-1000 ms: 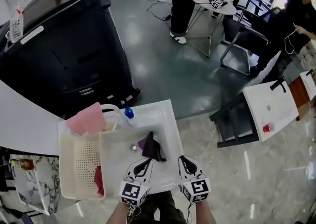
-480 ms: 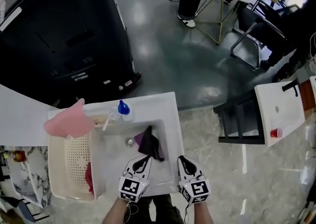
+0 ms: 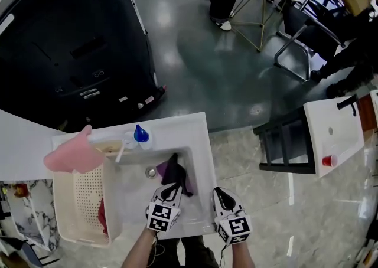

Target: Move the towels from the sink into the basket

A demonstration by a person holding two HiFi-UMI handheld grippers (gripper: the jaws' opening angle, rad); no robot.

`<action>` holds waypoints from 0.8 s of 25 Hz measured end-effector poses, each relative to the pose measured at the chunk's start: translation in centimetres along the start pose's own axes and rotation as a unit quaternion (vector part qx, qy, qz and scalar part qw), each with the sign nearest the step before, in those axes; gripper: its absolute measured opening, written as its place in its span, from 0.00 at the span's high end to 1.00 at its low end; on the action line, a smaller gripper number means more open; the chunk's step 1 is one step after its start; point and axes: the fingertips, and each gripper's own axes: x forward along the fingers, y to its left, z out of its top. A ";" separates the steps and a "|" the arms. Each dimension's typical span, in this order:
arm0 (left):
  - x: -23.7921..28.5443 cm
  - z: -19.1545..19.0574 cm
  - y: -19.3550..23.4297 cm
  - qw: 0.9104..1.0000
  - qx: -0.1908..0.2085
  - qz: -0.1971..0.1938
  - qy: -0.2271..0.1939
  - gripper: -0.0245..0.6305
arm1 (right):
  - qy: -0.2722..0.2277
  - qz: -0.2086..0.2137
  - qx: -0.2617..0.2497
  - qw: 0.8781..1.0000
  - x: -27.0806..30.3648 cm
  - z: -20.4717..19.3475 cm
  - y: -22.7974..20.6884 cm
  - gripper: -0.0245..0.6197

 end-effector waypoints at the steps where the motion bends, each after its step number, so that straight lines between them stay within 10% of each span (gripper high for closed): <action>1: 0.6 -0.4 -0.1 1.000 -0.006 -0.006 0.011 0.89 | 0.001 -0.001 0.001 1.000 0.0 -0.1 -0.2 0.90; 6: 3.1 -2.8 0.4 0.997 -0.033 -0.011 0.076 0.59 | 0.007 -0.005 0.003 1.000 0.2 -0.5 -1.2 0.90; 20: 6.4 -6.2 2.2 0.984 -0.078 0.018 0.159 0.55 | 0.021 -0.005 0.012 1.000 1.0 -1.6 -3.3 0.90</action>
